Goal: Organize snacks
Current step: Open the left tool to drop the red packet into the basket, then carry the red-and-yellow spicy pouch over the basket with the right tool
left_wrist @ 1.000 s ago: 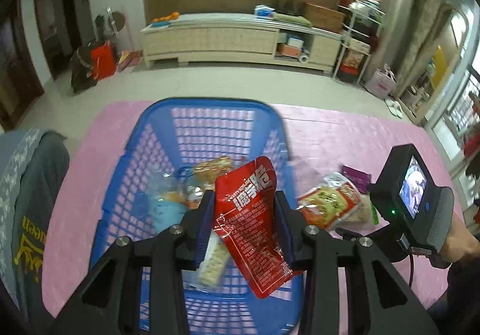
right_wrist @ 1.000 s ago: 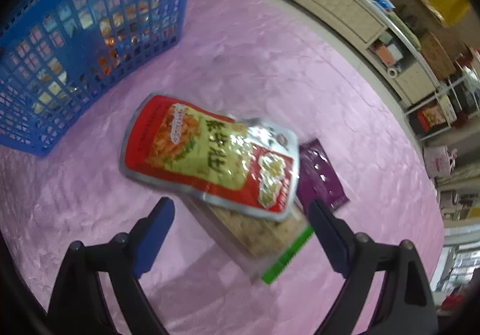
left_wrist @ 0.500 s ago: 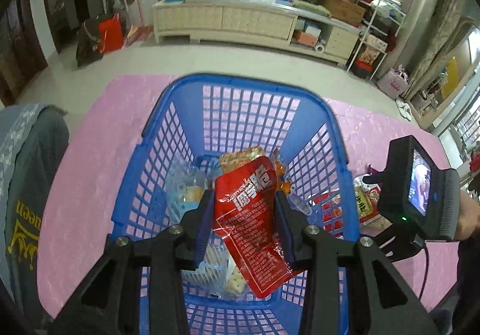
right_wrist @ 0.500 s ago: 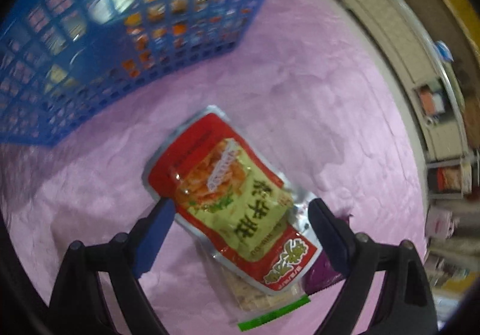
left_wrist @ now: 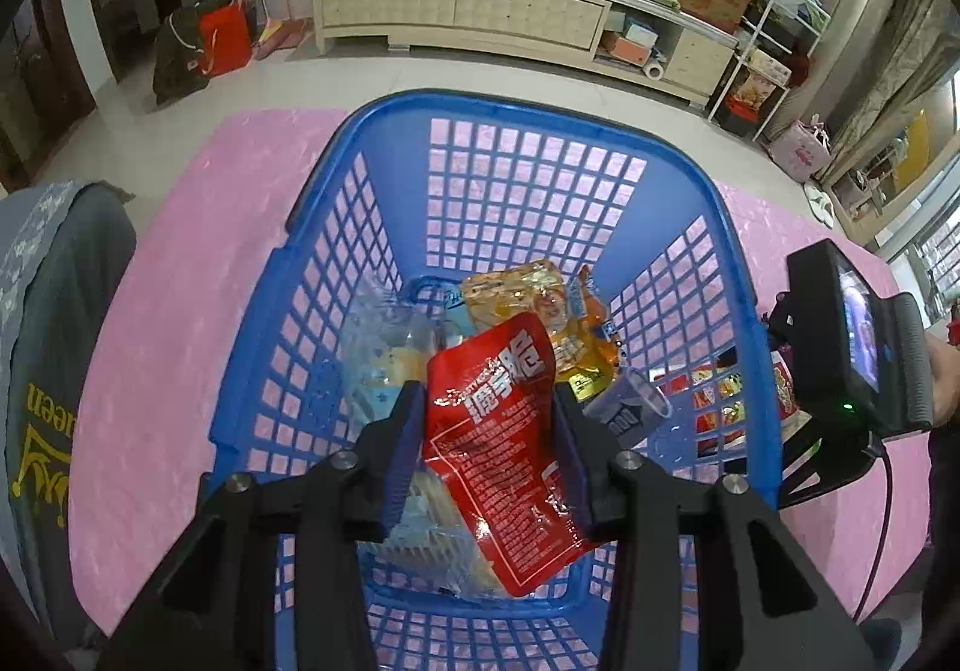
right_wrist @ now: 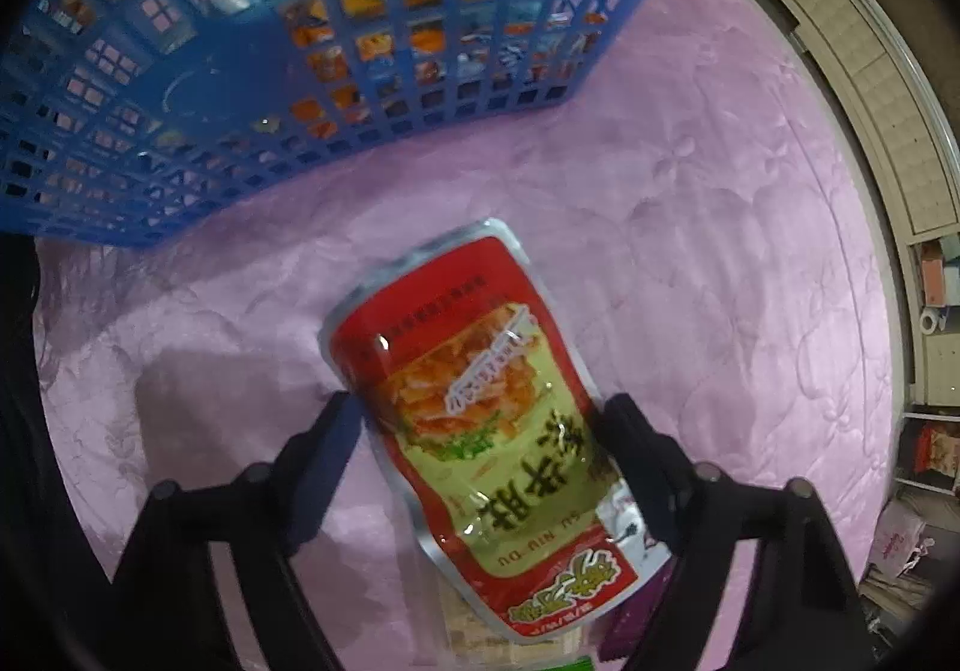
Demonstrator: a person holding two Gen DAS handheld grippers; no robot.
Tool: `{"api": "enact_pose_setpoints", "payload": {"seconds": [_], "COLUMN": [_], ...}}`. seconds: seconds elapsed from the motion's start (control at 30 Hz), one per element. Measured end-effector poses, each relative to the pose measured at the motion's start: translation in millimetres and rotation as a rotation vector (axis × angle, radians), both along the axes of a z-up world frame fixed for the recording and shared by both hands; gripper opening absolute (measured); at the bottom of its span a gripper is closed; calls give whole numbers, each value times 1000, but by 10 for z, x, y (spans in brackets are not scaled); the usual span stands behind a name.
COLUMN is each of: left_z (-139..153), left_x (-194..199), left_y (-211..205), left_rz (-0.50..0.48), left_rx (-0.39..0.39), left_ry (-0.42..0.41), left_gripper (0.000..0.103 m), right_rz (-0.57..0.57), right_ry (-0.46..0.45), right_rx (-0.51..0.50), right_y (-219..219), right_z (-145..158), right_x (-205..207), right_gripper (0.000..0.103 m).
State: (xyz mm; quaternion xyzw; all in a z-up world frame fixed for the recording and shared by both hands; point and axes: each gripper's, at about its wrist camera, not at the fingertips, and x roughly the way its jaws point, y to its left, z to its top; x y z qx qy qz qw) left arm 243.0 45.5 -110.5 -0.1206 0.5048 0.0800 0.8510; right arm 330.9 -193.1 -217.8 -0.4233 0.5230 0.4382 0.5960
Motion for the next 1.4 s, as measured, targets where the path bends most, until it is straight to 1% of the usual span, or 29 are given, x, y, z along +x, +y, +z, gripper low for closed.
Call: {"api": "enact_pose_setpoints", "payload": {"seconds": [0.03, 0.1, 0.17, 0.2, 0.27, 0.4, 0.47, 0.5, 0.6, 0.63, 0.8, 0.83, 0.87, 0.9, 0.93, 1.1, 1.13, 1.17, 1.2, 1.23, 1.3, 1.4], "left_z": [-10, -29, -47, -43, -12, 36, 35, 37, 51, 66, 150, 158, 176, 198, 206, 303, 334, 363, 387, 406, 452, 519], "left_x": [-3, -22, -39, -46, -48, -97, -117, -125, -156, -173, -263, -284, -310, -342, -364, -491, -519, -550, -578, -609, -669, -775], "left_y": [9, 12, 13, 12, 12, -20, -36, -41, -33, -30, -53, -61, -70, -76, -81, -119, -127, -137, -144, -147, -150, -122], "left_rz": [2, 1, -3, -7, -7, -30, -34, -34, -33, -33, -44, -47, -48, -46, -47, -54, -59, -65, -69, -73, -81, -89], "left_rx": [1, -2, -3, -7, -8, -10, 1, 3, -10, -15, -2, 1, 6, 10, 10, 19, 22, 24, 28, 30, 36, 42], "left_ry": [1, 6, 7, 4, -6, -26, -32, -33, -39, -45, -66, -71, -75, -81, -84, -103, -111, -118, -122, -125, -133, -151], "left_gripper": [39, 40, 40, 46, 54, 61, 61, 61, 61, 61, 61, 61, 61, 61, 61, 61, 61, 61, 61, 61, 61, 61], "right_rz": [2, -3, -21, -26, -54, -80, -117, -141, -192, -208, -244, -260, -286, -307, -320, -311, -318, -322, -329, -330, -338, -347], "right_ry": [-9, -25, -16, -13, 4, -19, -21, -7, -15, -34, -69, -91, -69, -72, -85, -150, -148, -171, -174, -189, -207, -236], "right_rx": [9, 26, 52, 64, 87, 111, 137, 148, 196, 206, 225, 250, 282, 320, 327, 274, 276, 277, 278, 284, 291, 302], "right_y": [4, 2, -5, -2, 52, 41, 57, 36, 0, 3, -49, -56, -94, -112, -112, -221, -249, -291, -316, -309, -283, -233], "right_z": [14, 53, 87, 108, 114, 124, 154, 180, 273, 327, 491, 563, 617, 690, 742, 900, 949, 988, 1023, 1121, 1220, 1296], "right_x": [-24, -42, -47, -56, -86, -142, -186, -189, -199, -219, -410, -445, -445, -464, -517, -685, -761, -814, -861, -951, -1020, -1096], "right_gripper": [74, 71, 61, 58, 51, 45, 43, 43, 40, 36, 32, 30, 28, 27, 26, 25, 24, 24, 24, 24, 24, 24]}}
